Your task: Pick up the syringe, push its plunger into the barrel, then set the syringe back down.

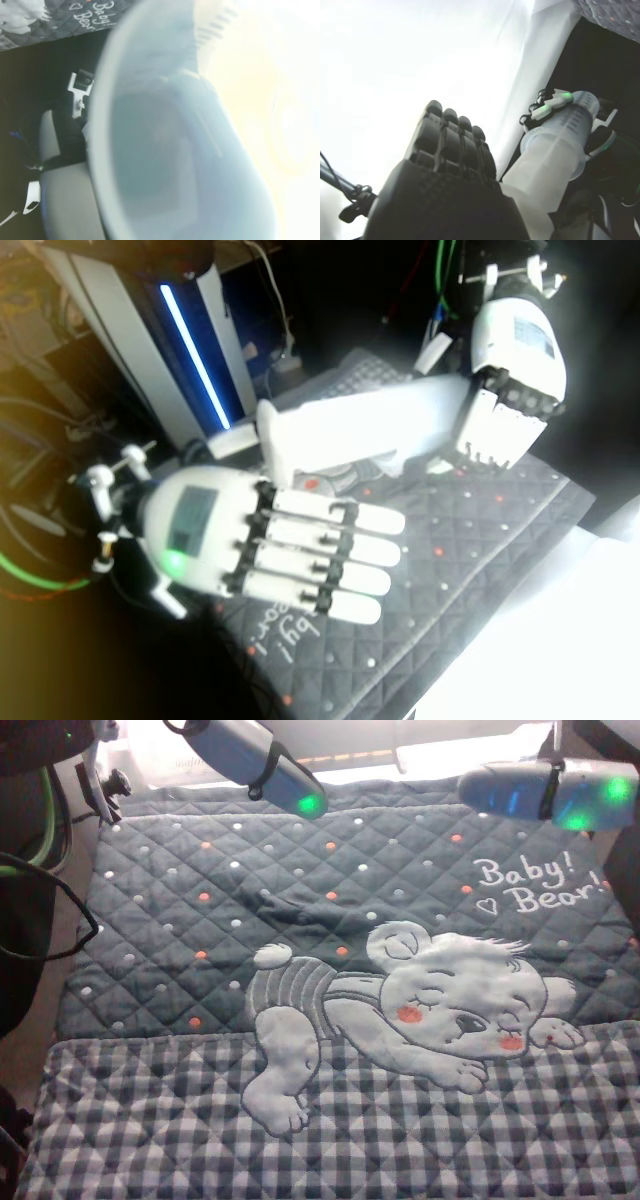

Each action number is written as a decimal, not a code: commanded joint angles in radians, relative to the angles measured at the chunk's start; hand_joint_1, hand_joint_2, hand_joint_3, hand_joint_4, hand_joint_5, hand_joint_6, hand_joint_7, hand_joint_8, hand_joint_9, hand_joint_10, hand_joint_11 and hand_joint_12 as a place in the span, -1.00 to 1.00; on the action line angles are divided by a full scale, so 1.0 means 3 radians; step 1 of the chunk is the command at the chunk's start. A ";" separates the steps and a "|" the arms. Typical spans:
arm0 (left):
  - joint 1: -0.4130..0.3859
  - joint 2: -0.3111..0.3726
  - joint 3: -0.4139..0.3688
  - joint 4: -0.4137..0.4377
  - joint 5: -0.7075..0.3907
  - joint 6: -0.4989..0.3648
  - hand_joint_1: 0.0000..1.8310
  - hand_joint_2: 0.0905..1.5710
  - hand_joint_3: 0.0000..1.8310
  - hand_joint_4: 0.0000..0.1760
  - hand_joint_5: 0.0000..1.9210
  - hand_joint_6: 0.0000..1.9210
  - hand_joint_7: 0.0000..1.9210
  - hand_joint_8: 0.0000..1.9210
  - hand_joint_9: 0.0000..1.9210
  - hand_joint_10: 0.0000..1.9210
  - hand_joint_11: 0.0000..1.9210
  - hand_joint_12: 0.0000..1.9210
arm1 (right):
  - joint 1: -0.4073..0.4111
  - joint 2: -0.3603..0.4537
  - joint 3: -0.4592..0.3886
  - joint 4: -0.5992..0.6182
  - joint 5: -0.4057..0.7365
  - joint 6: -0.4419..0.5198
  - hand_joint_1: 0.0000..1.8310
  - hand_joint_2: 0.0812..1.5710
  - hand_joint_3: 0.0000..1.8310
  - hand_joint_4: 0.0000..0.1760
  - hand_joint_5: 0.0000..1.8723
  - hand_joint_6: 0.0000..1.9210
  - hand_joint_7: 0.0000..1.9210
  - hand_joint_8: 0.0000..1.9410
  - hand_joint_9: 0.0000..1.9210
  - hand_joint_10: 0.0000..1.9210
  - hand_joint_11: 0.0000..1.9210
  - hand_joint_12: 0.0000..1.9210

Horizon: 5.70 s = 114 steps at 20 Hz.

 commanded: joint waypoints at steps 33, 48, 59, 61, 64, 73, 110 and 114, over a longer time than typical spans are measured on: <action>-0.0029 -0.0275 0.0298 -0.0226 0.0368 -0.0032 0.74 0.37 -0.99 1.00 0.03 1.00 0.29 1.00 0.46 1.00 0.57 1.00 | 0.0209 -0.0070 0.0216 0.0216 -0.0073 -0.0316 -0.84 -0.14 -1.00 -1.00 -1.00 -1.00 -1.00 -1.00 -1.00 -1.00 -1.00 -1.00; -0.0053 -0.0484 0.0352 -0.0266 0.0260 -0.0032 0.83 0.38 -1.00 1.00 -0.14 1.00 0.09 1.00 0.31 1.00 0.41 1.00 | 0.0316 -0.0190 0.0298 0.0188 -0.0075 -0.0316 -0.80 -0.12 -1.00 -1.00 -1.00 -1.00 -1.00 -1.00 -1.00 -1.00 -0.98 -0.99; -0.0079 -0.0602 0.0379 -0.0355 0.0217 -0.0032 0.69 0.42 -1.00 1.00 -0.12 1.00 0.18 1.00 0.37 1.00 0.46 1.00 | 0.0316 -0.0308 0.0333 0.0193 -0.0074 -0.0316 -0.91 -0.09 -1.00 -1.00 -1.00 -1.00 -1.00 -1.00 -1.00 -1.00 -0.98 -0.99; -0.0086 -0.0613 0.0379 -0.0362 0.0212 -0.0032 0.74 0.41 -1.00 1.00 -0.29 1.00 0.20 1.00 0.40 1.00 0.51 1.00 | 0.0316 -0.0329 0.0339 0.0195 -0.0073 -0.0316 -0.95 -0.09 -1.00 -1.00 -1.00 -1.00 -1.00 -1.00 -1.00 -1.00 -0.95 -0.98; -0.0105 -0.0634 0.0379 -0.0373 0.0199 -0.0032 0.62 0.43 -0.99 1.00 -0.27 1.00 0.17 1.00 0.34 1.00 0.43 1.00 | 0.0316 -0.0377 0.0353 0.0204 -0.0070 -0.0316 -1.00 -0.12 -1.00 -1.00 -1.00 -1.00 -1.00 -1.00 -1.00 -1.00 -0.95 -0.98; -0.0141 -0.0674 0.0379 -0.0418 0.0178 -0.0032 0.24 0.50 -1.00 -1.00 -0.17 0.35 -0.02 1.00 0.24 1.00 0.35 1.00 | 0.0315 -0.0487 0.0363 0.0229 0.0001 -0.0316 -1.00 -0.11 -0.99 -1.00 -1.00 -1.00 -1.00 -1.00 -1.00 -1.00 -0.97 -0.98; -0.0210 -0.0390 0.0392 -0.0335 0.0527 -0.0032 0.75 0.39 -1.00 0.99 0.15 1.00 0.34 1.00 0.49 1.00 0.56 1.00 | -0.0051 -0.0084 -0.0128 0.0506 0.1217 -0.0054 -1.00 0.08 -0.99 -1.00 -1.00 -1.00 -1.00 -1.00 -1.00 -1.00 -1.00 -1.00; -0.0229 -0.0392 0.0366 -0.0336 0.0471 -0.0032 0.72 0.42 -1.00 1.00 0.12 1.00 0.33 1.00 0.50 1.00 0.56 1.00 | -0.0092 -0.0157 -0.0113 0.0560 0.1256 -0.0032 -1.00 0.12 -1.00 -1.00 -1.00 -1.00 -1.00 -1.00 -1.00 -1.00 -1.00 -1.00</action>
